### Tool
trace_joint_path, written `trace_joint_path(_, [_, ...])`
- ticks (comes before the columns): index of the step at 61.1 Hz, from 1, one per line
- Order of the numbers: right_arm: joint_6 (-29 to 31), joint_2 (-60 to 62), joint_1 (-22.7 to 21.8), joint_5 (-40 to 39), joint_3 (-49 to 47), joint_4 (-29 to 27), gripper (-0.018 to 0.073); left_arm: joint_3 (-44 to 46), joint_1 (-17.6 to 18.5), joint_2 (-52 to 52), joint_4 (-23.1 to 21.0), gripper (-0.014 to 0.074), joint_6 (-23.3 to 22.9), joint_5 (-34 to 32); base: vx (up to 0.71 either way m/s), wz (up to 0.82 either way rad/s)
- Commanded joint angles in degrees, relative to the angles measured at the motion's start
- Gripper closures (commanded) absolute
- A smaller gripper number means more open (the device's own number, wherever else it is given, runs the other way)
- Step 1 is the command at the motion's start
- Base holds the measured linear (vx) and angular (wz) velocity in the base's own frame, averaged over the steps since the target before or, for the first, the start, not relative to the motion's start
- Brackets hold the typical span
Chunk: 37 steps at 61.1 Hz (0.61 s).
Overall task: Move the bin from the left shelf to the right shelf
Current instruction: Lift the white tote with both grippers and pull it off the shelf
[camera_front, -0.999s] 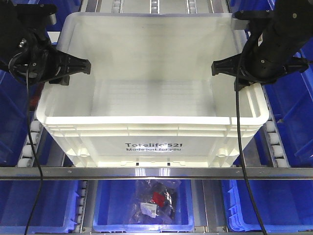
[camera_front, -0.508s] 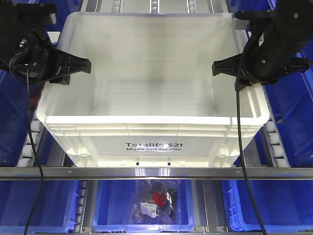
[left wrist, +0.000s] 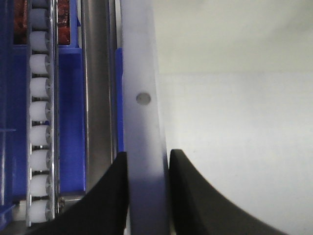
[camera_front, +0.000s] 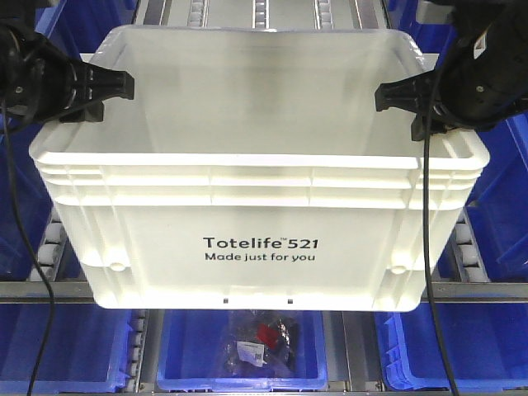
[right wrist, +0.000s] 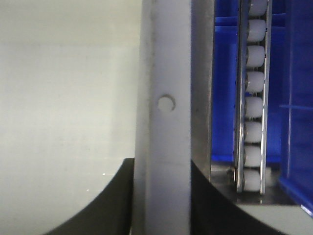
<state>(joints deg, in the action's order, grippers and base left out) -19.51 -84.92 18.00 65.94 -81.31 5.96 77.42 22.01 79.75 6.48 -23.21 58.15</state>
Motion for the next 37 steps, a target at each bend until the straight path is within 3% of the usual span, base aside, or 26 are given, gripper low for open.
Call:
trace_joint_path(1, [-0.01,3.83,-0.49,-5.40,-2.22,3.59,0.0559,2.05,-0.03,-3.28,3.37,0.0535,1.16,-4.31,0.00,0.00])
trace_joint_path(37, [-0.01,4.66,-0.49,-4.96,-2.16,3.37,0.0559,2.05,-0.03,-3.27,3.50,0.0535,1.11,-4.18,0.00,0.00])
